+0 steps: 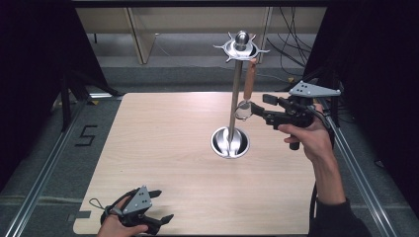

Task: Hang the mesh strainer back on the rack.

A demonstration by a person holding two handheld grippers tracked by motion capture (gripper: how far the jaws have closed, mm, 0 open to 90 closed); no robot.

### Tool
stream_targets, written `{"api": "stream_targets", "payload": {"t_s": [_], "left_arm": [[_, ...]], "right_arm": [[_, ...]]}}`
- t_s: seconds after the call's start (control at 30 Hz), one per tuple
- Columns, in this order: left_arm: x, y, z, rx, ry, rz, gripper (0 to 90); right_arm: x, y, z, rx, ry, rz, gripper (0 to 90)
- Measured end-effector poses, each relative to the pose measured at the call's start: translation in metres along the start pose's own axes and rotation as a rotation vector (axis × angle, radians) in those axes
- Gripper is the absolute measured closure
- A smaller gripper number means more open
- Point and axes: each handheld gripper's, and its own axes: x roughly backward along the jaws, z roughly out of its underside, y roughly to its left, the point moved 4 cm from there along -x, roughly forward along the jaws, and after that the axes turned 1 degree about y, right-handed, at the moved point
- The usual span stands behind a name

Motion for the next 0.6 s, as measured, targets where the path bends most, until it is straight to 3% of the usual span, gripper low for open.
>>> {"api": "stream_targets", "payload": {"t_s": [0.1, 0.43, 0.53, 0.6], "left_arm": [[0.0, 0.0, 0.0, 0.0, 0.001, 0.0, 15.2], [0.0, 0.0, 0.0, -0.001, 0.002, -0.001, 15.2], [0.001, 0.0, 0.0, -0.011, 0.002, -0.01, 15.2], [0.0, -0.002, -0.001, 0.014, -0.027, -0.005, 15.2]], "right_arm": [[0.002, -0.001, 0.003, 0.03, -0.009, 0.015, 39.0], [0.005, 0.005, 0.021, 0.014, -0.024, -0.021, 37.2], [0.003, 0.004, 0.026, 0.013, 0.005, -0.027, 37.1], [0.003, 0.002, 0.027, 0.013, -0.005, -0.033, 37.1]]}}
